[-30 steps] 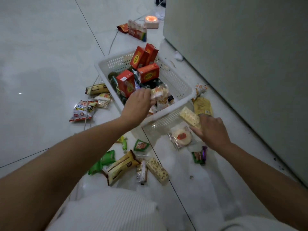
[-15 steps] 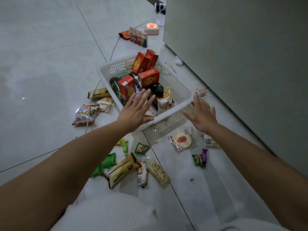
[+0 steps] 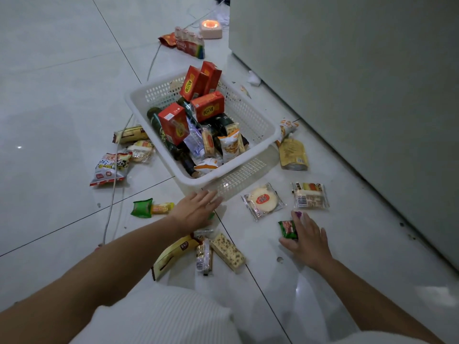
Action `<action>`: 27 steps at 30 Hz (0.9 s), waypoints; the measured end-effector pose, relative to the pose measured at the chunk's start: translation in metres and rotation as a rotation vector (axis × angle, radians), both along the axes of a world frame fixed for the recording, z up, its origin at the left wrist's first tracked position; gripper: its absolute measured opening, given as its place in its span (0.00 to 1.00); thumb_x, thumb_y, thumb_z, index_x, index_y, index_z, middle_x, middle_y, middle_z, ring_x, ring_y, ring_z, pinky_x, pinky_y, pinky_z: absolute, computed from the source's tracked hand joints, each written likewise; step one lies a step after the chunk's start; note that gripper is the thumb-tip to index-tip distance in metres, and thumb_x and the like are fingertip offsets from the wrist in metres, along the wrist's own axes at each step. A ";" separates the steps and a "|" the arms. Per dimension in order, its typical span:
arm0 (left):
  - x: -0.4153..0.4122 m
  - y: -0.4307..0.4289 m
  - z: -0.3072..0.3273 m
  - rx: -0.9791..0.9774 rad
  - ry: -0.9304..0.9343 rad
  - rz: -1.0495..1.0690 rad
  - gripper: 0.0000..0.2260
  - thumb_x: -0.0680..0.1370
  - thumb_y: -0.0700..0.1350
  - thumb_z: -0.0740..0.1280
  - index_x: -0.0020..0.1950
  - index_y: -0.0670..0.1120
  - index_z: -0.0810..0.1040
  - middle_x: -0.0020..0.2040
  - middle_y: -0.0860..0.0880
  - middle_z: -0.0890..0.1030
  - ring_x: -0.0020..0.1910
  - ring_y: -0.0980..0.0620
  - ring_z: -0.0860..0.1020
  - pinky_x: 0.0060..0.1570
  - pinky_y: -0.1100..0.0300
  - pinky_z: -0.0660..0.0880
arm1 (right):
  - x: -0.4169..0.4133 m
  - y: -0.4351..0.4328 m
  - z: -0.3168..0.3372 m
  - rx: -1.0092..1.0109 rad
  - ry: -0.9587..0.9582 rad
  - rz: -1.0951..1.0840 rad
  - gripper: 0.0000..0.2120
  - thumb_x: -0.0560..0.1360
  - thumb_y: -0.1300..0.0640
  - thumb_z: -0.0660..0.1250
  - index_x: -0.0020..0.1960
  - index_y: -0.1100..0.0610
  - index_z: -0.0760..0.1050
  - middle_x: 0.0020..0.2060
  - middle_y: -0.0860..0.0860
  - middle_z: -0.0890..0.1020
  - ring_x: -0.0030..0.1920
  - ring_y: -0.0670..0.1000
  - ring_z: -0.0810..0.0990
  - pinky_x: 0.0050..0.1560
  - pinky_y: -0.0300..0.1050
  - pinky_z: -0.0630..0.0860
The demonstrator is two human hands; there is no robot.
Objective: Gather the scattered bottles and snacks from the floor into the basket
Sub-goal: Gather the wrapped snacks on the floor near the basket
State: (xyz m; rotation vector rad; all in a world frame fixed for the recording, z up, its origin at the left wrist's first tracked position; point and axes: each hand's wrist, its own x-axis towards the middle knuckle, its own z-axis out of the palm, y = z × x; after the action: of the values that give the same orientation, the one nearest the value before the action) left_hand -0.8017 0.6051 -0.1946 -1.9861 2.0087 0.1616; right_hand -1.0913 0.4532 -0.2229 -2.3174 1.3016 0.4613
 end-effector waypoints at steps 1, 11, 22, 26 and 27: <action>-0.001 0.000 0.002 0.076 0.044 0.155 0.33 0.80 0.57 0.57 0.79 0.47 0.45 0.78 0.42 0.50 0.75 0.44 0.54 0.71 0.50 0.58 | 0.001 0.001 -0.002 0.011 -0.020 -0.028 0.43 0.73 0.34 0.58 0.76 0.45 0.36 0.77 0.55 0.41 0.77 0.55 0.40 0.74 0.59 0.40; -0.010 -0.011 -0.022 -0.003 0.485 0.772 0.23 0.79 0.52 0.63 0.68 0.42 0.62 0.60 0.40 0.69 0.56 0.41 0.75 0.54 0.46 0.75 | 0.027 0.011 -0.019 0.053 -0.173 -0.239 0.49 0.71 0.35 0.64 0.76 0.51 0.35 0.77 0.56 0.41 0.77 0.56 0.40 0.76 0.54 0.43; -0.055 -0.048 -0.023 -0.082 0.935 0.739 0.25 0.82 0.52 0.55 0.77 0.45 0.55 0.74 0.42 0.62 0.72 0.44 0.64 0.70 0.50 0.63 | 0.030 0.013 -0.024 0.011 -0.280 -0.253 0.53 0.68 0.36 0.68 0.77 0.50 0.36 0.76 0.56 0.38 0.76 0.55 0.38 0.74 0.53 0.41; -0.060 -0.055 -0.017 -0.154 1.025 0.657 0.23 0.84 0.49 0.52 0.78 0.45 0.54 0.77 0.45 0.58 0.75 0.48 0.58 0.72 0.58 0.53 | 0.034 0.011 -0.023 0.030 -0.319 -0.263 0.53 0.67 0.36 0.69 0.76 0.48 0.36 0.76 0.54 0.39 0.76 0.54 0.39 0.75 0.54 0.43; -0.058 -0.056 -0.018 -0.173 0.935 0.586 0.23 0.84 0.50 0.51 0.78 0.46 0.53 0.78 0.46 0.57 0.76 0.49 0.56 0.72 0.59 0.52 | 0.035 0.011 -0.023 0.031 -0.329 -0.266 0.53 0.67 0.36 0.69 0.76 0.47 0.36 0.76 0.54 0.39 0.76 0.54 0.39 0.75 0.54 0.43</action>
State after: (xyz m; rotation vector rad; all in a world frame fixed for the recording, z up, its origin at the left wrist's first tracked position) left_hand -0.8594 0.5487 -0.2127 -2.9068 1.7941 1.2869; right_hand -1.0560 0.4637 -0.2463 -2.0459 1.3945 0.0117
